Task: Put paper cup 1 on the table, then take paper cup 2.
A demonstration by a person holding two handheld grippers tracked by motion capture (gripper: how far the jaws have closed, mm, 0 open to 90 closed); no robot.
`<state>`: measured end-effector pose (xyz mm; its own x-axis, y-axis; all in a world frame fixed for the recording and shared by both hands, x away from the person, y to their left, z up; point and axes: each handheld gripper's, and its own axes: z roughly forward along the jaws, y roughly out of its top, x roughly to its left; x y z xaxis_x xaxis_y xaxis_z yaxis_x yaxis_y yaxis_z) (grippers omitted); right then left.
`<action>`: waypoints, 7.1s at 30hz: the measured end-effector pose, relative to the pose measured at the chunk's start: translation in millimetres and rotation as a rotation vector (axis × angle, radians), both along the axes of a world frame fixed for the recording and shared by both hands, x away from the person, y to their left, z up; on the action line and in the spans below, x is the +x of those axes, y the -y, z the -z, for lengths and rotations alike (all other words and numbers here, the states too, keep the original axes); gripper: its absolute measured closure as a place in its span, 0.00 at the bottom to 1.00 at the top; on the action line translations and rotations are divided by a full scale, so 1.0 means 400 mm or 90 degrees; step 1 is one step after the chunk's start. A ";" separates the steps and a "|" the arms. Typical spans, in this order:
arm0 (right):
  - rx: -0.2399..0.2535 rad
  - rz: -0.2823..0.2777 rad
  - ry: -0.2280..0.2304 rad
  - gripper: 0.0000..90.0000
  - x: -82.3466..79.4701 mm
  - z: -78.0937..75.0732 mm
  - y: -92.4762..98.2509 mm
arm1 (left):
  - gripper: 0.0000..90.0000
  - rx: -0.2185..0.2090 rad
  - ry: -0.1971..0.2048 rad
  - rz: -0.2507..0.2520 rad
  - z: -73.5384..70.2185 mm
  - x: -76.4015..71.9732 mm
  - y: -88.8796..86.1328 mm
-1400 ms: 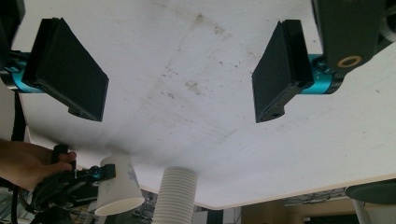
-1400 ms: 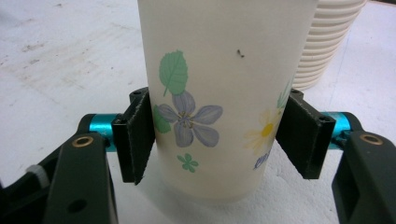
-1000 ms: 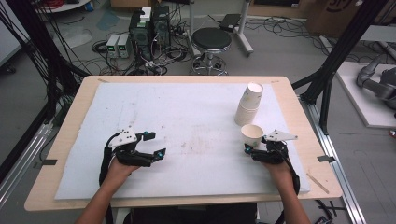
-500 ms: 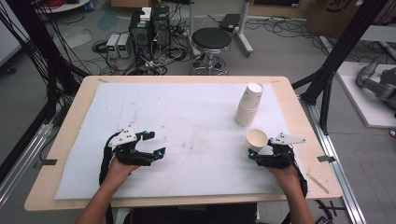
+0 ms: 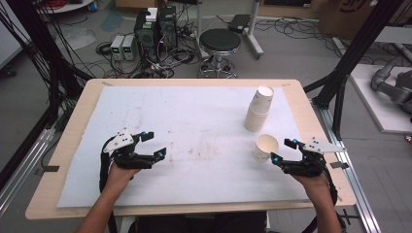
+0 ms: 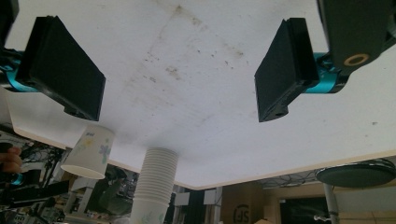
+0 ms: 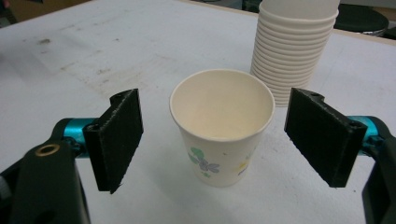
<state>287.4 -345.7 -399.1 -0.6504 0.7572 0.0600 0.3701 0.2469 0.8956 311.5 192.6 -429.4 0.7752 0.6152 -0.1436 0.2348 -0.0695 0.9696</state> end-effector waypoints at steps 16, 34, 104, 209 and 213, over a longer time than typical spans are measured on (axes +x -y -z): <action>0.002 -0.004 0.046 0.20 0.002 -0.045 -0.036 | 0.18 -0.020 0.015 -0.007 -0.005 -0.008 -0.025; 0.002 -0.004 0.041 0.20 0.000 -0.051 -0.039 | 0.18 -0.024 0.019 -0.002 -0.006 -0.009 -0.021; -0.070 0.028 -0.023 0.20 0.246 -0.234 -0.099 | 0.19 -0.007 -0.009 0.000 0.012 -0.012 -0.027; -0.036 -0.147 0.007 0.41 0.130 -0.205 -0.254 | 0.18 -0.041 0.008 0.010 -0.001 -0.022 -0.017; -0.037 -0.161 -0.001 0.41 0.119 -0.175 -0.271 | 0.18 -0.039 0.009 0.016 0.000 -0.021 -0.013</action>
